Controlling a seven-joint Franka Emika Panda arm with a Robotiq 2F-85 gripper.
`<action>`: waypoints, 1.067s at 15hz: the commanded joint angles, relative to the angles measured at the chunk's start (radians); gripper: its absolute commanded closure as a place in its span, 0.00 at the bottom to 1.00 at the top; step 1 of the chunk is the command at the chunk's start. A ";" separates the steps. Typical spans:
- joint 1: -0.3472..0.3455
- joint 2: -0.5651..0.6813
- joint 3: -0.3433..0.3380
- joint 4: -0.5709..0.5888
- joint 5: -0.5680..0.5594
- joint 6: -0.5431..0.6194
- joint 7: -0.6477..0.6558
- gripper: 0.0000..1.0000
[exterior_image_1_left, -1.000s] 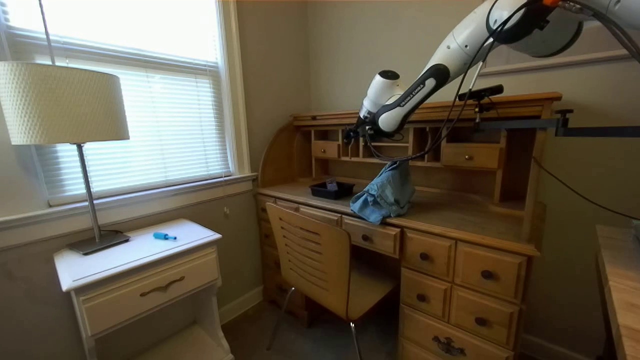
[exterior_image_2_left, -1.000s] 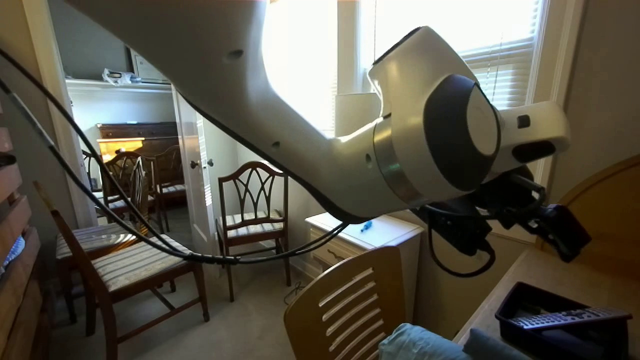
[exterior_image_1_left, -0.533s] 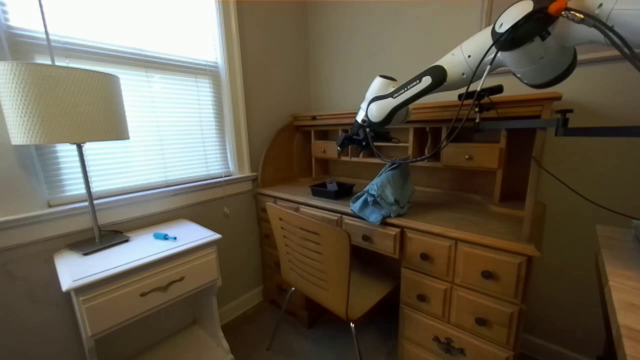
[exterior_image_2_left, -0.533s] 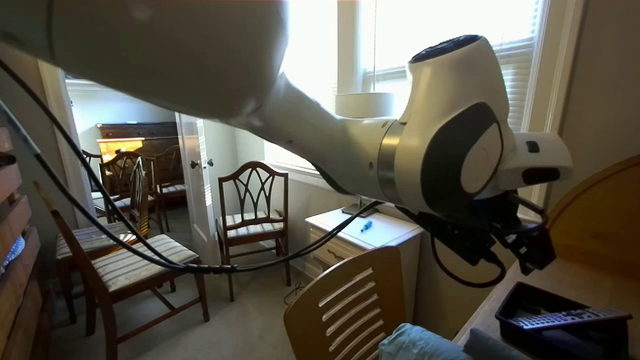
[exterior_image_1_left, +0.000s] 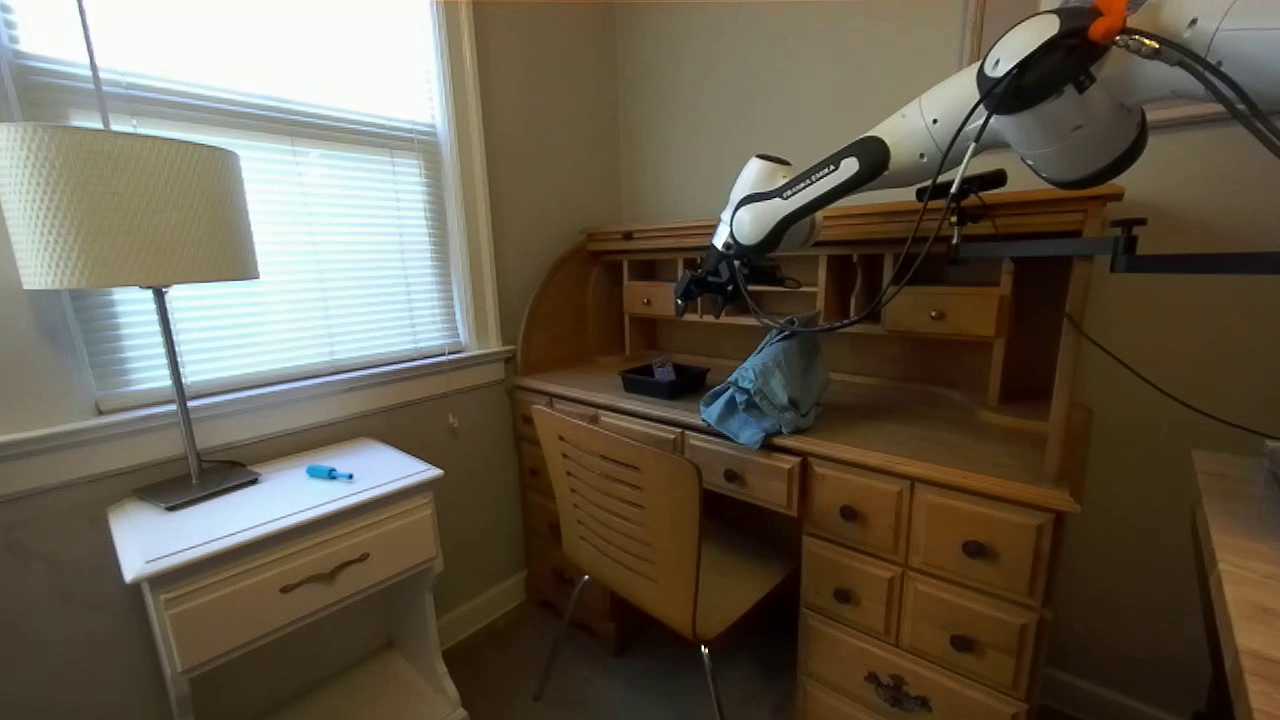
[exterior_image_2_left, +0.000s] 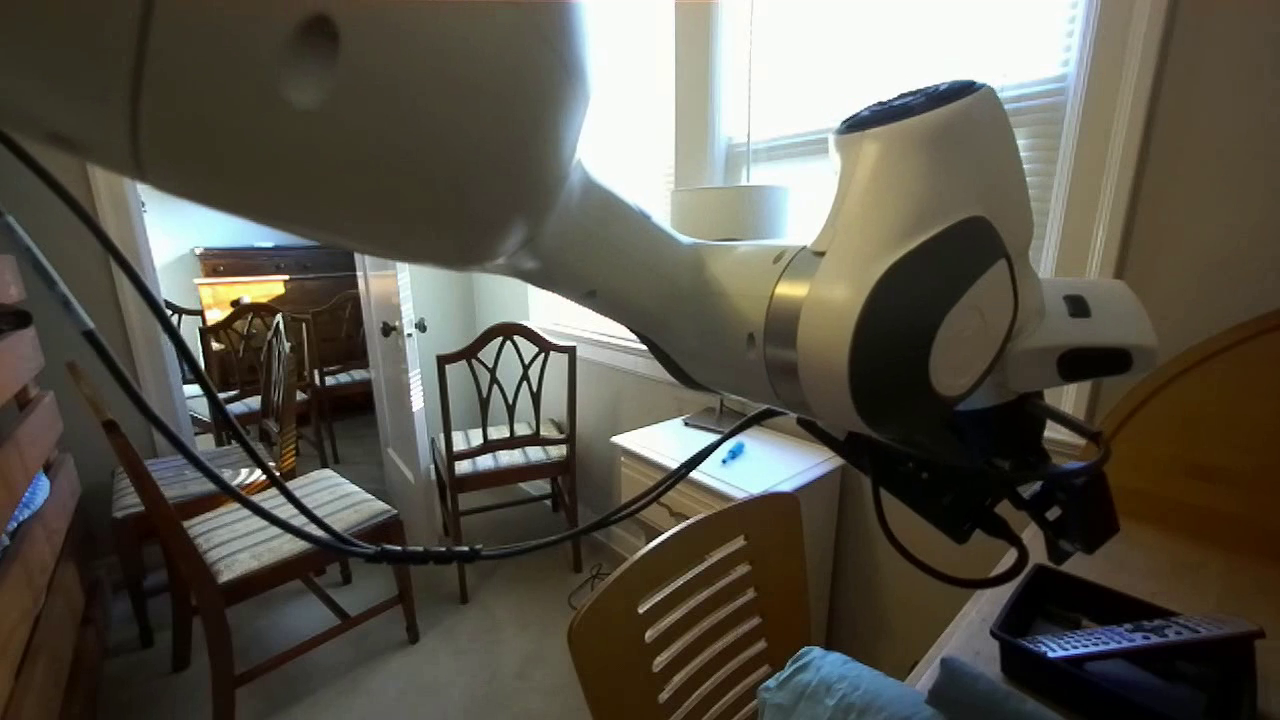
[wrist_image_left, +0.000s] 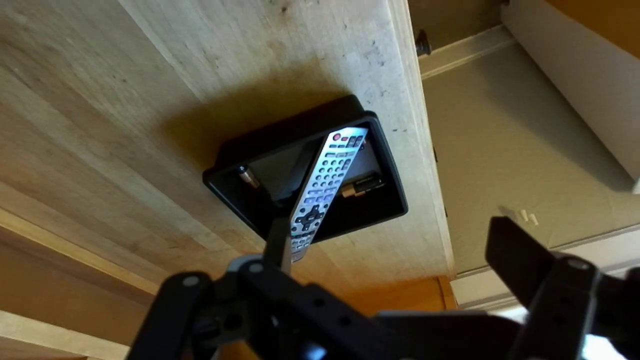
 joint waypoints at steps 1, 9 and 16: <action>0.050 0.075 0.012 0.135 0.081 -0.127 -0.156 0.00; 0.191 0.138 -0.141 0.388 0.358 -0.373 -0.452 0.00; 0.164 0.125 -0.080 0.352 0.264 -0.393 -0.403 0.00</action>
